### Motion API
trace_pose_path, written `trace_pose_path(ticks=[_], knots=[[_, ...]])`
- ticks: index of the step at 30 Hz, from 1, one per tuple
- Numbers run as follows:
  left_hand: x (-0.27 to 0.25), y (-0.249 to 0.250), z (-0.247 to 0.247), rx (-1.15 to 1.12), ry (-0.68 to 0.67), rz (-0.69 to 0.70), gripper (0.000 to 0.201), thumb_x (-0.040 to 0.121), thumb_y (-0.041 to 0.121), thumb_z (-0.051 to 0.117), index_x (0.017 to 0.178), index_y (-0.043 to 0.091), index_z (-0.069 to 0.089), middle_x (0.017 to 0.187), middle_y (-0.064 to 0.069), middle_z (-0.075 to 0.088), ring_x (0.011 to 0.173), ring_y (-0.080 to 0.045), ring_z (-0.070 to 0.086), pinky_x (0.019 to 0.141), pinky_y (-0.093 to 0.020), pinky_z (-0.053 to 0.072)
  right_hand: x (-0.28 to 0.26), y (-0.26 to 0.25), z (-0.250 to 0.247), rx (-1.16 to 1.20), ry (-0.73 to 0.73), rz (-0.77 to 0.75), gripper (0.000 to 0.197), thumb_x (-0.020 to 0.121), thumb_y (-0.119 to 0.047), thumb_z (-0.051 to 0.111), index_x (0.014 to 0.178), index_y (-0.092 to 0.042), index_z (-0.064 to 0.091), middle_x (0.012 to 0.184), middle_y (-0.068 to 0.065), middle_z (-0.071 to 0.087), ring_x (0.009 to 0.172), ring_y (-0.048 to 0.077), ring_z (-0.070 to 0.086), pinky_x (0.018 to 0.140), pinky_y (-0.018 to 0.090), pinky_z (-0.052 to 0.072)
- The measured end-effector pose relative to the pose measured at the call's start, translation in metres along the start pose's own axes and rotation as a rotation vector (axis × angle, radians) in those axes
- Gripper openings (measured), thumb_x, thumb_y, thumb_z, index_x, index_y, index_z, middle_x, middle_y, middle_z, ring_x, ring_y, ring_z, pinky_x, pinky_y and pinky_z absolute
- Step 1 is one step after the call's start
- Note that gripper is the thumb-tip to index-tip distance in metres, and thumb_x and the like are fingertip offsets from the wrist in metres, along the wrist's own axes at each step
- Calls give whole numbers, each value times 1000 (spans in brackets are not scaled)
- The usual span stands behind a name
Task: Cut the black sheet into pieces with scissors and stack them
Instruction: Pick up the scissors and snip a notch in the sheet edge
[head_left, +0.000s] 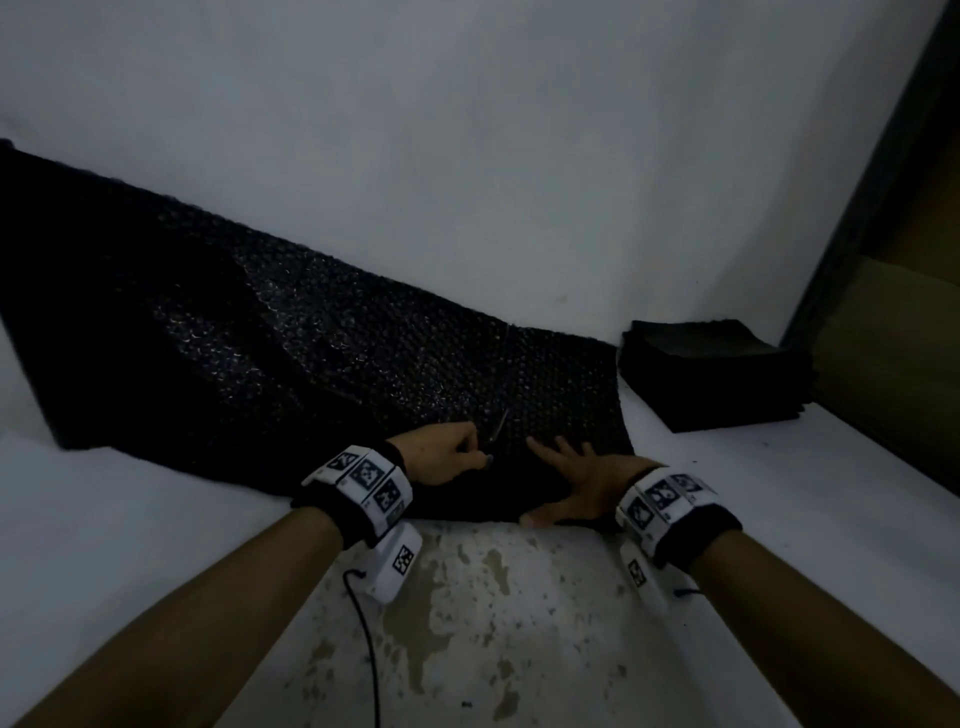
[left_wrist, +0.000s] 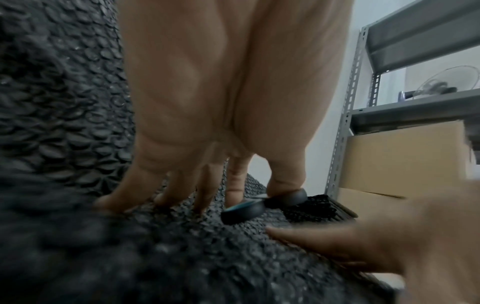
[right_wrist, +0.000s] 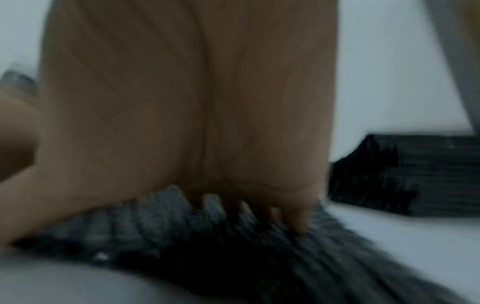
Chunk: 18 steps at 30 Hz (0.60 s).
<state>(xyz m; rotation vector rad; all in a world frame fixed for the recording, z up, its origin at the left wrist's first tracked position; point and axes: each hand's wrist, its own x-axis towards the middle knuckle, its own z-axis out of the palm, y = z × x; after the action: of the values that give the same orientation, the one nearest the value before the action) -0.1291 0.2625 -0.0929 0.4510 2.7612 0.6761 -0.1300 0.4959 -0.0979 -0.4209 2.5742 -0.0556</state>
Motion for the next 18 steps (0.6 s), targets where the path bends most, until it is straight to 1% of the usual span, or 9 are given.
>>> trace_pose_path(ticks=[5, 7, 8, 9, 10, 11, 13, 15, 18], knots=[[-2, -6, 4, -127, 67, -10, 24, 102, 35, 51, 92, 14, 51, 82, -1, 53, 69, -13, 47, 60, -27, 38, 2, 13, -1, 2, -17, 6, 121, 71, -76, 69, 154, -48, -13, 165, -4, -21, 151, 34, -17, 121, 62, 4], [-3, -5, 7, -190, 119, -23, 23, 101, 34, 53, 90, 14, 52, 83, -1, 55, 71, -13, 49, 61, -26, 40, -4, 10, -7, -5, -11, 17, 117, 70, -75, 70, 156, -47, -4, 167, -5, -12, 153, 33, -10, 122, 59, 7], [-4, -3, 8, -212, 153, -30, 23, 101, 34, 53, 90, 14, 52, 83, -1, 56, 72, -13, 50, 61, -26, 40, -8, 6, -11, 26, 22, 12, 111, 70, -75, 71, 157, -44, 10, 167, -3, 4, 154, 33, 2, 123, 55, 13], [-4, -1, 8, -225, 186, -35, 23, 100, 35, 54, 90, 14, 53, 83, -1, 57, 73, -13, 51, 61, -26, 41, -8, 4, -15, 97, 97, -9, 95, 71, -73, 72, 152, -38, 36, 160, -1, 31, 149, 31, 25, 120, 47, 25], [-5, 2, 8, -239, 215, -35, 24, 100, 35, 54, 90, 14, 53, 82, 0, 57, 73, -13, 52, 61, -26, 41, -8, -1, -18, 205, 220, -46, 70, 74, -69, 73, 132, -32, 61, 138, 0, 57, 131, 25, 50, 109, 38, 41], [-5, 5, 8, -258, 238, -31, 24, 100, 36, 54, 90, 14, 54, 82, 0, 57, 73, -13, 52, 61, -26, 41, -8, -6, -19, 346, 362, -87, 43, 80, -62, 72, 105, -27, 74, 110, -2, 71, 106, 19, 64, 93, 31, 51], [-4, 13, 8, -315, 274, -26, 26, 100, 36, 53, 94, 11, 58, 83, -1, 59, 73, -13, 53, 64, -29, 43, -12, -20, -21, 683, 493, -165, 24, 95, -41, 64, 81, -22, 71, 80, -2, 70, 76, 13, 64, 74, 32, 54], [-4, 21, 9, -388, 305, -19, 29, 101, 36, 53, 97, 7, 60, 82, -3, 59, 71, -14, 53, 64, -30, 43, -19, -37, -20, 990, 431, -206, 21, 103, -22, 53, 93, -14, 69, 85, 3, 70, 76, 14, 65, 68, 29, 56], [-9, 29, 8, -447, 331, -1, 36, 99, 40, 55, 100, 5, 62, 76, -2, 58, 63, -13, 50, 56, -28, 39, -29, -47, -17, 1202, 376, -226, 23, 104, -15, 51, 113, -2, 68, 97, 10, 71, 82, 15, 68, 63, 21, 55]])
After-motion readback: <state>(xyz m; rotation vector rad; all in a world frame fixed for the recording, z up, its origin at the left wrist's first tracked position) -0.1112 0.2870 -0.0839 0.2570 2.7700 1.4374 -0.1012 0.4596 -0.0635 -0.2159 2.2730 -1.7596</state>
